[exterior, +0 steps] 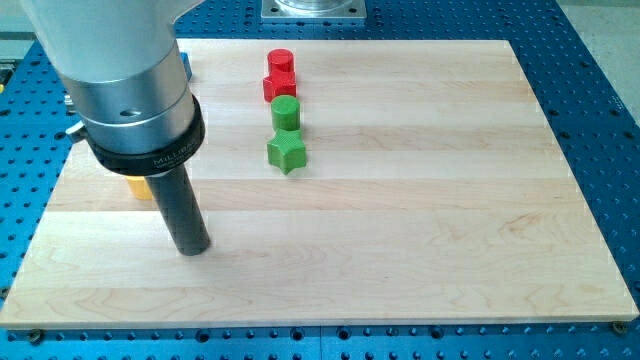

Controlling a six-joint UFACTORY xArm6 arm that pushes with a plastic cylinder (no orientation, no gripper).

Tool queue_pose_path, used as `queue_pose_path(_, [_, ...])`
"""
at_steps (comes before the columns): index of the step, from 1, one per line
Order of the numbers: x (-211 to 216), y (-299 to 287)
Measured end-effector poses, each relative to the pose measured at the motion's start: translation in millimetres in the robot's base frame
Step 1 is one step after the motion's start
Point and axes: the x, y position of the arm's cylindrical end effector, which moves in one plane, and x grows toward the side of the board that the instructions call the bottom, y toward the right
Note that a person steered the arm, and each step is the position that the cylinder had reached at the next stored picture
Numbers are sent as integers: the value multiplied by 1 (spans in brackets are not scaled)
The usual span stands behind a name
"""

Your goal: Push the arm right beside the green star

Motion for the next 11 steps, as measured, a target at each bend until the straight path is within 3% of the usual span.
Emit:
queue_pose_path(4, [-6, -16])
queue_pose_path(5, [-8, 14])
queue_pose_path(6, [-27, 85])
queue_pose_path(8, [-73, 170])
queue_pose_path(11, [-162, 173])
